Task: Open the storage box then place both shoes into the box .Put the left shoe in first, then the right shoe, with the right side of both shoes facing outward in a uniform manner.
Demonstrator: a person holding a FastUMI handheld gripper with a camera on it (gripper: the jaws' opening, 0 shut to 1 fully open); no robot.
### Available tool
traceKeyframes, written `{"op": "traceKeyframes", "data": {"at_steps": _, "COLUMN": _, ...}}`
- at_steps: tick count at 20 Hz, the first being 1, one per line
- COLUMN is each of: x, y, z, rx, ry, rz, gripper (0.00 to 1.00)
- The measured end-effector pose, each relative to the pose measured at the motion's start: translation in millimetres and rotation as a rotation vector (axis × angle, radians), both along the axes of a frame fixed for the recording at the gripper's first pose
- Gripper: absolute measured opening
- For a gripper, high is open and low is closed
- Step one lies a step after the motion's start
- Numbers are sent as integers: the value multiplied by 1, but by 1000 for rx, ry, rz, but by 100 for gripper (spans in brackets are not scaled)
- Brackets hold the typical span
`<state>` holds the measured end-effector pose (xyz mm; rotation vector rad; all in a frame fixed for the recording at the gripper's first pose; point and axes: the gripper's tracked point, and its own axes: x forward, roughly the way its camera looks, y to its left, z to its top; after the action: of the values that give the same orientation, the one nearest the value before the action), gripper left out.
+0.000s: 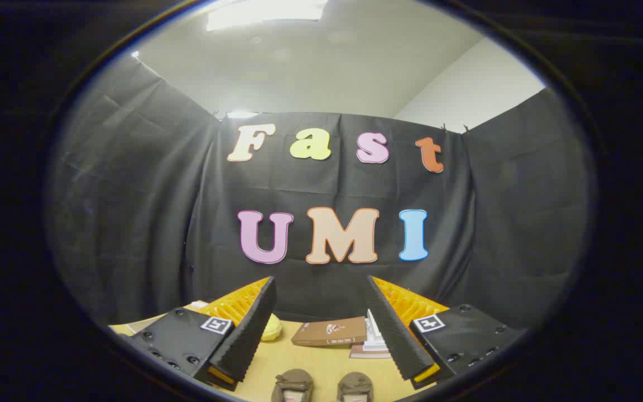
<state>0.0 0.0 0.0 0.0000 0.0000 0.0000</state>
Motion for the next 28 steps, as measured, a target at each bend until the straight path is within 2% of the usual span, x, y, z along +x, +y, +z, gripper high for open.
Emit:
{"op": "traceKeyframes", "data": {"at_steps": 19, "x": 5, "y": -13, "z": -17, "rx": -13, "ry": 30, "rz": -3, "gripper": 100}}
{"op": "traceKeyframes", "data": {"at_steps": 23, "x": 10, "y": -8, "z": -25, "rx": -10, "ry": 46, "rz": 22, "gripper": 100}}
{"op": "traceKeyframes", "data": {"at_steps": 28, "x": 17, "y": 14, "z": -50, "rx": 44, "ry": 89, "rz": 101, "gripper": 100}}
